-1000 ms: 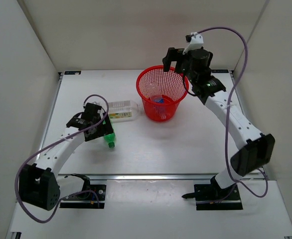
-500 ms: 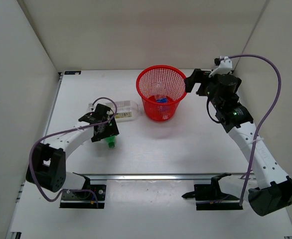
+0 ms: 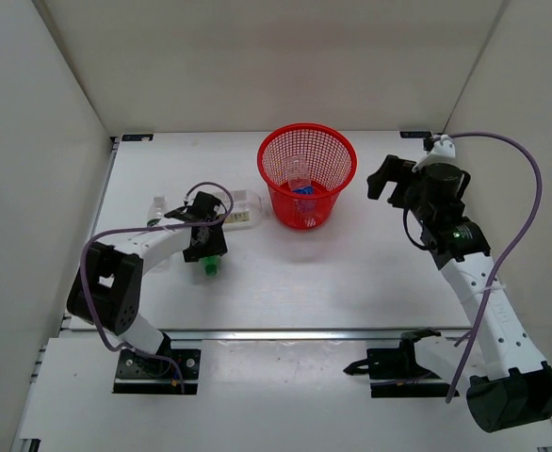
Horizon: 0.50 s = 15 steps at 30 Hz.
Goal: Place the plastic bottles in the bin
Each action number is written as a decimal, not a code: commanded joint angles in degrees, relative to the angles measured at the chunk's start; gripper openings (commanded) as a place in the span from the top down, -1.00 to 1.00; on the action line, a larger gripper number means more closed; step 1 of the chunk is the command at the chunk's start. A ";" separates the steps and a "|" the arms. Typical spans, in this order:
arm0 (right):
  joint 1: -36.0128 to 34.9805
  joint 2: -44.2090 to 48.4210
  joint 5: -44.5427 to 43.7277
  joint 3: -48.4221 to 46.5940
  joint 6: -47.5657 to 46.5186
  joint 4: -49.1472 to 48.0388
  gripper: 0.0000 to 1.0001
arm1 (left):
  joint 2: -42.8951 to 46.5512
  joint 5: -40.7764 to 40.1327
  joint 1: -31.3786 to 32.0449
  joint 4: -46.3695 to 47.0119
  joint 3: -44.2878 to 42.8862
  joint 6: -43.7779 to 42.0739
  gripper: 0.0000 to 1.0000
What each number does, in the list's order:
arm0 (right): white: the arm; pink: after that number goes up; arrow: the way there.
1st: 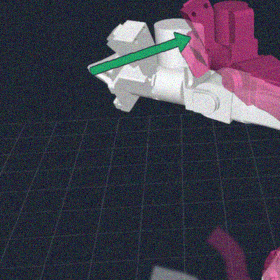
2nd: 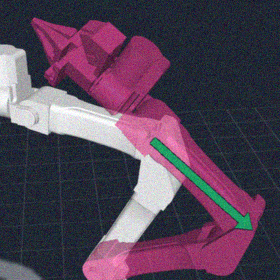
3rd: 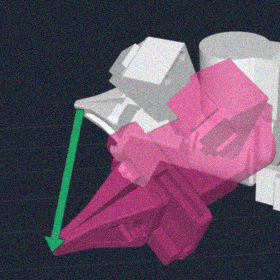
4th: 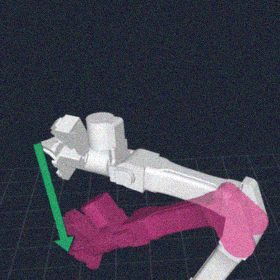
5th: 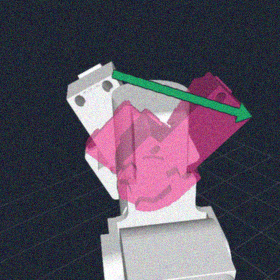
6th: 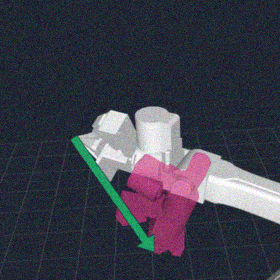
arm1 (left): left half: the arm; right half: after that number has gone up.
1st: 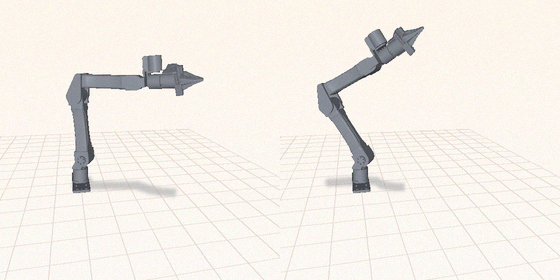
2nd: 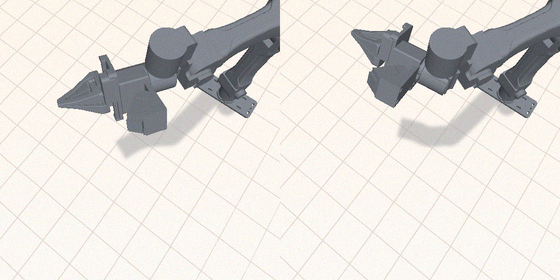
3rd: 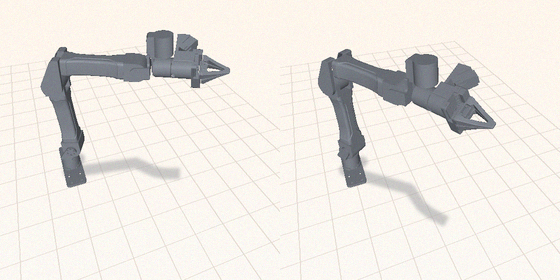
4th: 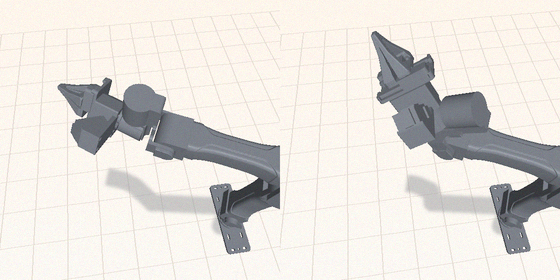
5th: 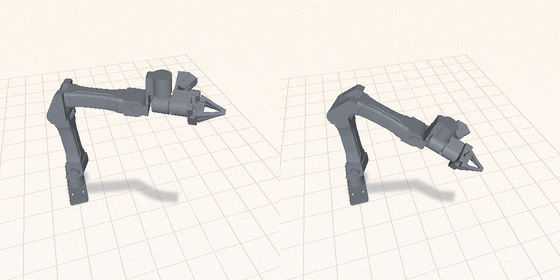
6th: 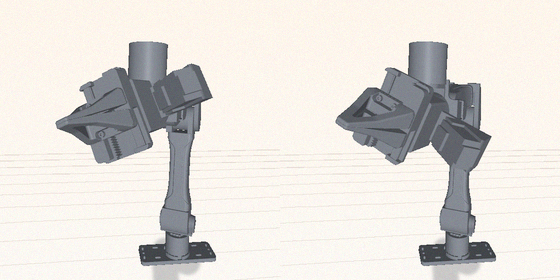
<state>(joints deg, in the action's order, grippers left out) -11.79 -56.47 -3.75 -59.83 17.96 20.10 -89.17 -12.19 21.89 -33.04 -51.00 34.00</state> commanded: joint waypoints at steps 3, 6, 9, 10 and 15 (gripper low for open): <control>3.27 2.32 2.60 0.68 -0.55 0.47 -0.98 | 4.86 -2.14 0.34 -6.67 -4.01 -0.95 0.17; 3.62 2.94 2.34 2.17 -1.25 0.56 -0.98 | 13.02 -0.91 1.92 -8.97 -5.76 -2.17 0.22; 5.11 3.29 3.39 3.31 -1.52 0.73 -0.98 | 16.47 -1.96 5.34 -12.30 -12.42 -4.02 0.23; 5.63 2.95 3.31 3.06 -1.78 0.56 -0.98 | 16.57 -2.49 5.97 -13.36 -14.54 -4.03 0.24; 6.61 3.74 6.83 5.25 -1.43 0.03 -0.98 | 10.53 1.02 9.30 -8.47 -33.33 -7.27 0.17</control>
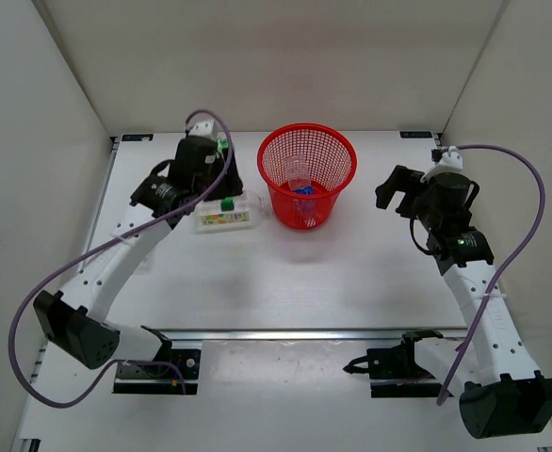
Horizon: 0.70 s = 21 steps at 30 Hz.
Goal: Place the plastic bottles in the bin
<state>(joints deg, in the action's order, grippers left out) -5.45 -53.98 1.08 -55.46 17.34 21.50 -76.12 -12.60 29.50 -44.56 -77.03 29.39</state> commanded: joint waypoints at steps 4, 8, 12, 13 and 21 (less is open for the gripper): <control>0.09 2.29 1.90 1.93 -0.47 -1.02 -0.98 | -16.82 3.18 5.83 2.90 -26.44 -6.17 0.12; 1.67 4.14 3.05 3.25 -0.12 -1.20 -0.99 | -29.07 6.63 7.50 -1.14 -44.91 -7.15 0.08; 3.70 5.02 3.66 4.48 -0.20 -0.32 -1.00 | -39.71 6.54 10.58 -4.22 -58.03 -8.29 -0.16; 4.39 5.19 3.75 5.09 -0.20 -0.31 -0.98 | -41.72 7.75 10.67 -4.57 -58.92 -7.68 -0.26; 6.58 6.34 2.96 5.89 -1.08 0.56 -0.99 | -33.93 1.53 4.80 -4.84 -48.23 -6.45 -0.97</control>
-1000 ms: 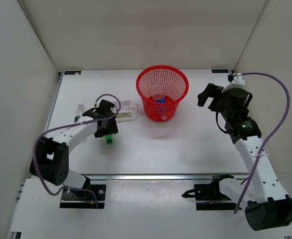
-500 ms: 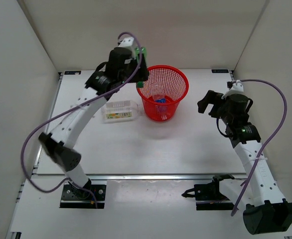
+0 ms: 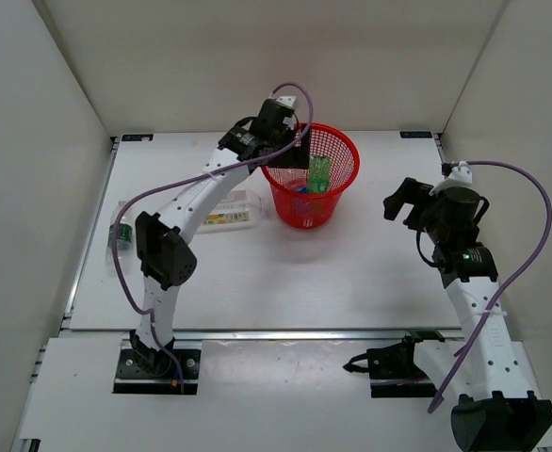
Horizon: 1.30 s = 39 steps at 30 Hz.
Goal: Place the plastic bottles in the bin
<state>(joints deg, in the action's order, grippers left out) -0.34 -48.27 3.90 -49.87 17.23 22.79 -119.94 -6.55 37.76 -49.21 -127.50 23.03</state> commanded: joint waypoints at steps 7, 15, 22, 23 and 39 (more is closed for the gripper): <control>2.10 -0.06 2.77 2.05 -0.54 -2.66 -0.98 | 27.73 -9.19 -26.72 -5.53 19.98 3.52 -0.95; 1.04 -1.47 4.09 2.67 0.08 -3.01 -0.98 | 29.34 -22.55 -42.67 -9.15 34.94 -0.08 -0.97; 1.92 -1.39 5.23 4.16 1.31 -2.23 -0.98 | 23.18 -20.18 -57.52 -3.10 38.29 -2.02 -0.97; 2.01 -1.74 5.24 4.42 1.66 -2.48 -0.98 | 22.91 -18.00 -59.36 -2.13 38.73 -3.24 -0.98; 1.04 0.54 1.73 2.58 3.69 -2.04 -0.98 | 13.59 -5.40 -68.07 9.13 45.76 -8.97 -0.97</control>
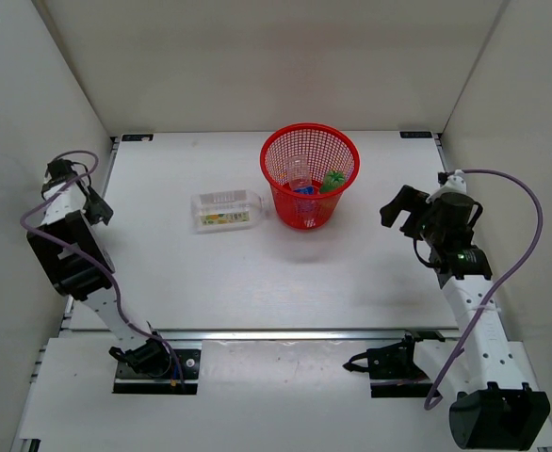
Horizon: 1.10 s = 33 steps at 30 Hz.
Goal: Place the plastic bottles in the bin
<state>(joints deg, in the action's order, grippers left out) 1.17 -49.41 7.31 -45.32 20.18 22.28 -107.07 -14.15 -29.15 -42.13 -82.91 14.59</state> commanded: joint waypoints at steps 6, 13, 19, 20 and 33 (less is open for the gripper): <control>-0.55 3.35 -2.13 -0.65 1.52 -2.68 -0.98 | 0.28 -4.54 -1.44 1.17 0.12 -0.53 -0.97; -0.12 3.43 -2.21 0.32 2.84 -2.94 -0.98 | 5.55 -12.83 -2.14 3.90 4.34 -0.08 -0.97; 1.47 3.97 -0.37 1.29 4.25 -4.79 -0.98 | 1.78 -11.52 -1.35 6.26 2.76 -2.81 -0.98; 1.82 3.79 -0.54 1.03 4.60 -4.71 -0.98 | 0.90 -11.51 -1.00 6.18 2.50 -3.68 -0.97; -2.14 1.51 -4.23 0.32 6.18 -8.49 -0.99 | -4.90 0.53 -2.57 3.56 0.91 -7.30 -0.98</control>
<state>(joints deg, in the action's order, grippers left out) 0.10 -47.90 4.45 -43.92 25.52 17.10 -109.16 -16.73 -30.30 -37.30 -80.62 7.75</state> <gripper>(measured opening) 0.994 0.987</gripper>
